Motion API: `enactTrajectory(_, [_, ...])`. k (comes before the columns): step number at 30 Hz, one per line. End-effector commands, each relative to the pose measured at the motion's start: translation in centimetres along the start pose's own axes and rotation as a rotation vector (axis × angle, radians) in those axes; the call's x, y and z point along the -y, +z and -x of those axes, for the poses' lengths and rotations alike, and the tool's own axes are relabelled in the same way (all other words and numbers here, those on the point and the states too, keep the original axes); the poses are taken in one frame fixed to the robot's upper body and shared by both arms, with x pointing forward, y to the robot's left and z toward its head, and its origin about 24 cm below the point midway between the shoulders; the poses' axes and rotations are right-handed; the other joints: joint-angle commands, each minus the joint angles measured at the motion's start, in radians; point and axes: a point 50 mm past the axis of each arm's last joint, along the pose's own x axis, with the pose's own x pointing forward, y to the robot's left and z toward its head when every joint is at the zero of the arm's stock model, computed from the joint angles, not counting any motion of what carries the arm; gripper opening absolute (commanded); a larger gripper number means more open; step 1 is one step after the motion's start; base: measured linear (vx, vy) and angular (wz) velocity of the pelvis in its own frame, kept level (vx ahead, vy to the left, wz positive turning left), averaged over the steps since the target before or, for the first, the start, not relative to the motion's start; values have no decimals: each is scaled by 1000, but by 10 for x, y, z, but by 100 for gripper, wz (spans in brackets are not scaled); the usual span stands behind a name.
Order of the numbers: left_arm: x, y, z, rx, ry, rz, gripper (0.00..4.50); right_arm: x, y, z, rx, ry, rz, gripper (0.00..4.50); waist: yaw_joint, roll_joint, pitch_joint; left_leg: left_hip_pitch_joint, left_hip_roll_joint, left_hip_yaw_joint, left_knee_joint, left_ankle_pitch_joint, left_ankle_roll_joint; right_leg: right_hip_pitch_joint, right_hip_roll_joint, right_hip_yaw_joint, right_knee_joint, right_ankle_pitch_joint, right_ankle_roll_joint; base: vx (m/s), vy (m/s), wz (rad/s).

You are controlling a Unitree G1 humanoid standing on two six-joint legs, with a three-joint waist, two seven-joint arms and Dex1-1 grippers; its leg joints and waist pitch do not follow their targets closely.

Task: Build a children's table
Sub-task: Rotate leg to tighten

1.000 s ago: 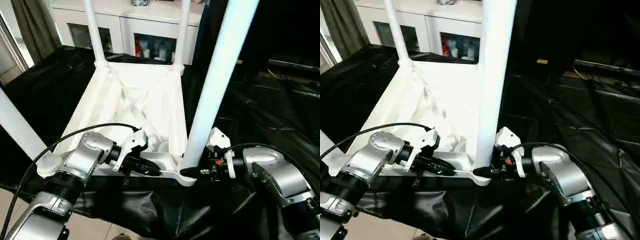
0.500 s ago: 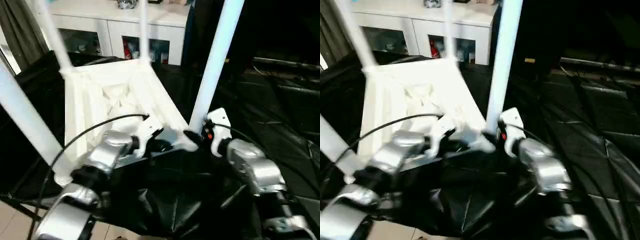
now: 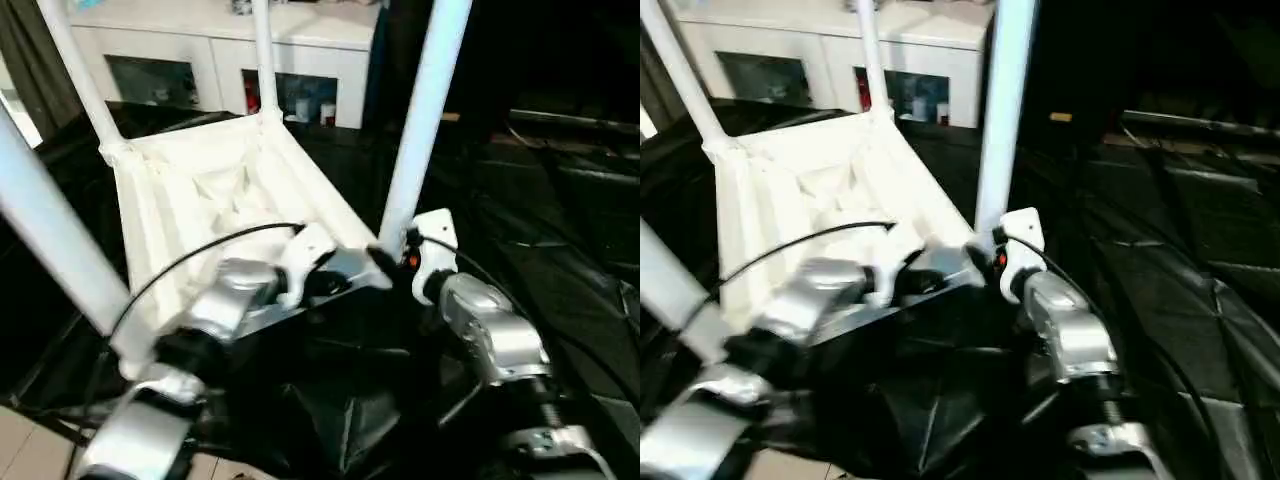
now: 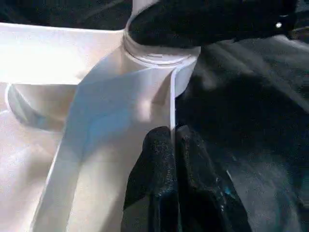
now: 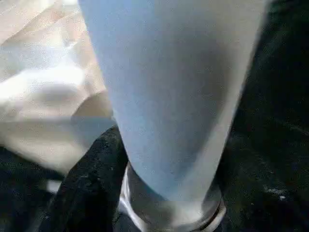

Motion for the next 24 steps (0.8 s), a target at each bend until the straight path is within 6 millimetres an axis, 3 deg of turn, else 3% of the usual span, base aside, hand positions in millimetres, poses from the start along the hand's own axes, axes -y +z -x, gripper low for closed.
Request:
enactTrajectory(1, [13, -4, -6, 10, -122, 8, 0, -21, -7, -3, -45, 176, 15, 294, 7, -6, -50, -3, 30, -6, -62, -245, 24, 49, -52, 41, -77, -241, -179, 0, 0, 0])
enactTrajectory(5, [17, -11, 13, -21, -257, -19, 0, -23, -7, 21, -74, 405, 118, 294, 12, -4, -48, -3, 32, -5, -60, -241, 43, 51, -51, 42, -71, -193, -196, 0, 0, 0])
enactTrajectory(11, [21, -17, 35, -70, -412, -17, 0, -24, -8, 43, -129, 603, 207, 294, 22, -1, -48, 1, 38, -2, -59, -254, 42, 47, -50, 42, -68, -201, -220, 0, 0, 0])
enactTrajectory(13, [23, -18, 40, -79, -451, -4, 0, -25, -9, 45, -143, 632, 221, 294, 31, 4, -51, 4, 38, -1, -59, -258, 34, 46, -51, 42, -66, -195, -230, 0, 0, 0])
enactTrajectory(17, [25, -19, 40, -86, -462, -5, 0, -27, -11, 46, -156, 648, 223, 294, 31, 0, -51, 1, 36, -4, -60, -262, 21, 49, -53, 42, -67, -213, -228, 0, 0, 0])
enactTrajectory(19, [26, -18, 38, -81, -455, -10, 0, -28, -12, 47, -160, 664, 220, 279, 31, -10, -49, 0, 35, -4, -60, -257, 24, 48, -53, 42, -68, -227, -219, 0, 0, 0])
enactTrajectory(24, [26, -16, 37, -76, -440, -15, 0, -32, -12, 45, -164, 694, 202, 250, 33, -9, -50, -1, 35, -4, -57, -228, 30, 49, -53, 42, -64, -197, -221, 0, 0, 0])
